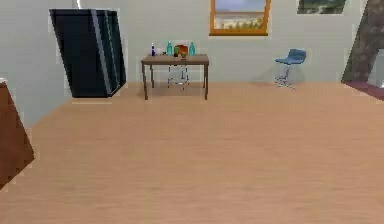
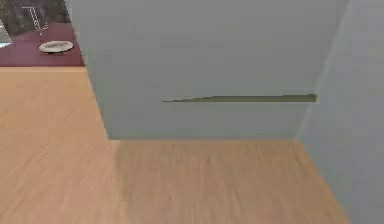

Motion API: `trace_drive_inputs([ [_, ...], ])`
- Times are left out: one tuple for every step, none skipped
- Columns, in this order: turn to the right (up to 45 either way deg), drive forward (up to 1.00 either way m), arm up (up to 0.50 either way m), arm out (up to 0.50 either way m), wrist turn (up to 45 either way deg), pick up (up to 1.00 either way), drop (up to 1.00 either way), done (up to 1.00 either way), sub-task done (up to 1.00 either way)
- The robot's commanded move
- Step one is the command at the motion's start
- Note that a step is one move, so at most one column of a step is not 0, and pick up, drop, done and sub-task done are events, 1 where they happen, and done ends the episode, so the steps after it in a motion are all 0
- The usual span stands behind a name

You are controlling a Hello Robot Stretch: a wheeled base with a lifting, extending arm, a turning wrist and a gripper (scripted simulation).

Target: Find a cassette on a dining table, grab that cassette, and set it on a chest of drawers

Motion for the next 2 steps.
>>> trace_drive_inputs([
  [45.0,0.0,0.0,0.0,0.0,0.0,0.0,0.0,0.0],
  [6.0,0.0,0.0,0.0,0.0,0.0,0.0,0.0,0.0],
])
